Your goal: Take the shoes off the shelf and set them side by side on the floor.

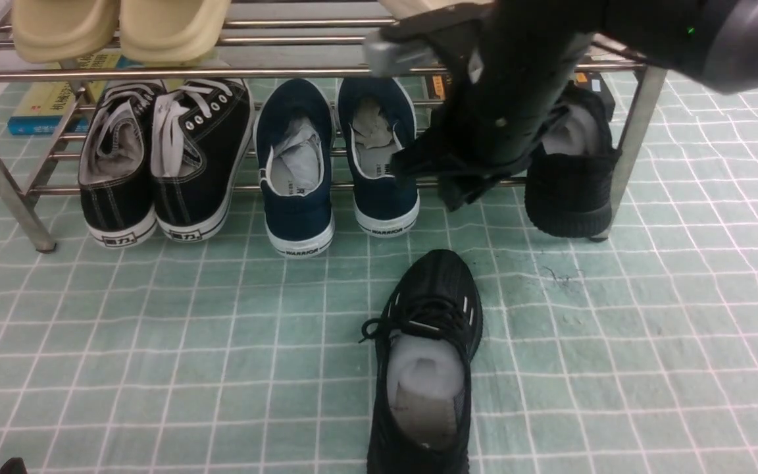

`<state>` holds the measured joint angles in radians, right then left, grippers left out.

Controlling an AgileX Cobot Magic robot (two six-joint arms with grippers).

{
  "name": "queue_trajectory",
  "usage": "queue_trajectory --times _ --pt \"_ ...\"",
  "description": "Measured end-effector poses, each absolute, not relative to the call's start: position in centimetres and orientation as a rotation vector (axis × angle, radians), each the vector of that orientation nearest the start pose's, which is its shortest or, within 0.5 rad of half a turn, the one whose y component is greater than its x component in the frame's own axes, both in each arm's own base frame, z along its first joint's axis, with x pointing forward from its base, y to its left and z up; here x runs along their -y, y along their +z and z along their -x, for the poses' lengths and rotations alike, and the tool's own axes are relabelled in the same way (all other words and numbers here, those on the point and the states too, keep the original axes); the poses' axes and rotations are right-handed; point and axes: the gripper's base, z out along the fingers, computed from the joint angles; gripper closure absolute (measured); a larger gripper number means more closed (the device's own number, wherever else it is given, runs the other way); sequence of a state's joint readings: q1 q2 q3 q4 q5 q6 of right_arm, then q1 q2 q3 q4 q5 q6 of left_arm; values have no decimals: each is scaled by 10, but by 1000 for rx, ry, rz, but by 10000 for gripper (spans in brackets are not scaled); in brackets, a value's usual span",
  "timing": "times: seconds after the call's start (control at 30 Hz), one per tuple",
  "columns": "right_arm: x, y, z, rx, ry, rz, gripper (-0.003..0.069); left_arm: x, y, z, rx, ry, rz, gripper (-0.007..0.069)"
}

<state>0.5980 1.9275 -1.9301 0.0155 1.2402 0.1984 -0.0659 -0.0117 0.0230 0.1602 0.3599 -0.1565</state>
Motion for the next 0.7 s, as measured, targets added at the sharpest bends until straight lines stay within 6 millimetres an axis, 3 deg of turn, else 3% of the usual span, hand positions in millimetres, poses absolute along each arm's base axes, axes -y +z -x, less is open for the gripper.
queue_trajectory --times 0.07,0.2,0.37,0.53,0.6,0.7 --pt "-218 333 -361 -2705 207 480 665 -2 174 -53 -1850 2 -16 383" --pt "-194 321 -384 -2706 144 412 631 -2 174 -53 -1850 2 -16 383" --pt "-184 303 -404 -2675 63 396 458 -2 174 -53 -1850 2 -16 383" --pt "-183 302 -409 -2640 26 402 274 -2 174 -53 -1850 2 -16 383" --pt "-182 302 -411 -2621 7 406 221 -2 174 -53 -1850 2 -16 383" --pt "-181 303 -413 -2598 -12 411 196 -2 174 -53 -1850 2 -16 383"
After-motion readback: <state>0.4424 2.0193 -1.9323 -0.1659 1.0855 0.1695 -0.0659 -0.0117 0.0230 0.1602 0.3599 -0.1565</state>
